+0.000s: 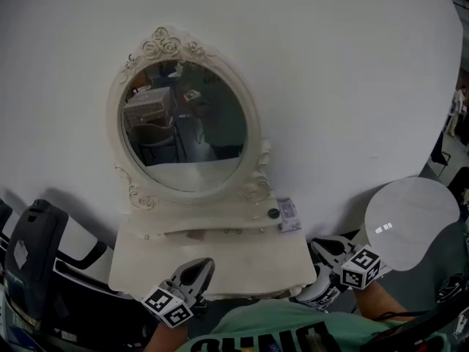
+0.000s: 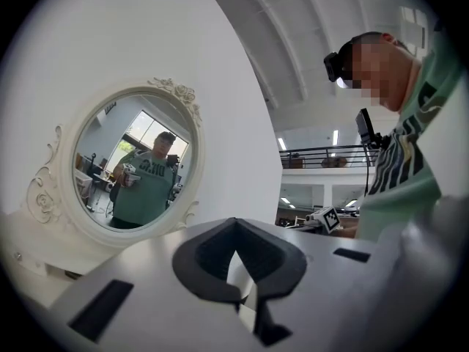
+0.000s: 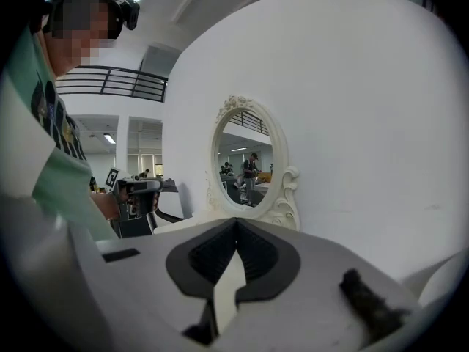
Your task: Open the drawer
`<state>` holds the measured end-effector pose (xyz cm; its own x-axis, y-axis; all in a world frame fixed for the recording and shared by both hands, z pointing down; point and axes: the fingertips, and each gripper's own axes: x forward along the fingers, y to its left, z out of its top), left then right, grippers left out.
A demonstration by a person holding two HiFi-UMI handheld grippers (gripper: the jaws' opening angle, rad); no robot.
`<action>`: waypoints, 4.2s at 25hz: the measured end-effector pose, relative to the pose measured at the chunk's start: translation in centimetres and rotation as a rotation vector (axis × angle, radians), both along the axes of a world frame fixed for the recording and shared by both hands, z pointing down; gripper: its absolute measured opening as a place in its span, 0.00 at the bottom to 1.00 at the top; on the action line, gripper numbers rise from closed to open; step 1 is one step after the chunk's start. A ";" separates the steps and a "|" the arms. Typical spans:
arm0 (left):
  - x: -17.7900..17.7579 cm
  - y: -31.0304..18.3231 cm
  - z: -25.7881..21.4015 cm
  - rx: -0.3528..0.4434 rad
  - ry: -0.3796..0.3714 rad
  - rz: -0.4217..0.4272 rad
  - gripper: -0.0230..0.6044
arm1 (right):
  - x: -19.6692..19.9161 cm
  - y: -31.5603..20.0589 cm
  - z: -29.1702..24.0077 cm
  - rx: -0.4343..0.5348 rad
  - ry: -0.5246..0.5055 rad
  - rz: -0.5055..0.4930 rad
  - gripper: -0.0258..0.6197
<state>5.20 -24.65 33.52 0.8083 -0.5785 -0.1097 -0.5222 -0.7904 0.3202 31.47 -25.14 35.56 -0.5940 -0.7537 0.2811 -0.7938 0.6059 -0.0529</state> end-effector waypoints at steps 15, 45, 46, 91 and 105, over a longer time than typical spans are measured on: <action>4.9 -2.1 3.0 -0.114 -0.055 -0.465 0.04 | -3.7 -11.8 3.3 -0.059 -0.067 -0.606 0.06; -17.7 27.3 6.3 -0.179 -0.057 -1.160 0.04 | -38.2 6.7 3.5 -0.090 -0.068 -1.260 0.06; -17.8 26.6 6.7 -0.193 -0.035 -1.176 0.04 | -38.4 6.1 4.0 -0.102 -0.063 -1.274 0.06; -29.4 1.4 49.8 -0.748 -0.588 -0.827 0.40 | -45.3 -3.3 18.9 -0.200 0.052 -1.372 0.06; -29.4 -0.6 51.5 -0.700 -0.685 -0.770 0.26 | -44.0 -4.5 20.8 -0.240 0.036 -1.353 0.06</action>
<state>-24.20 -25.27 85.01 0.0024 -0.6911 0.7228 -0.9993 0.0260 0.0281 -12.53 -29.64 56.34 -0.8092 0.4706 0.3517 0.3996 0.8798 -0.2575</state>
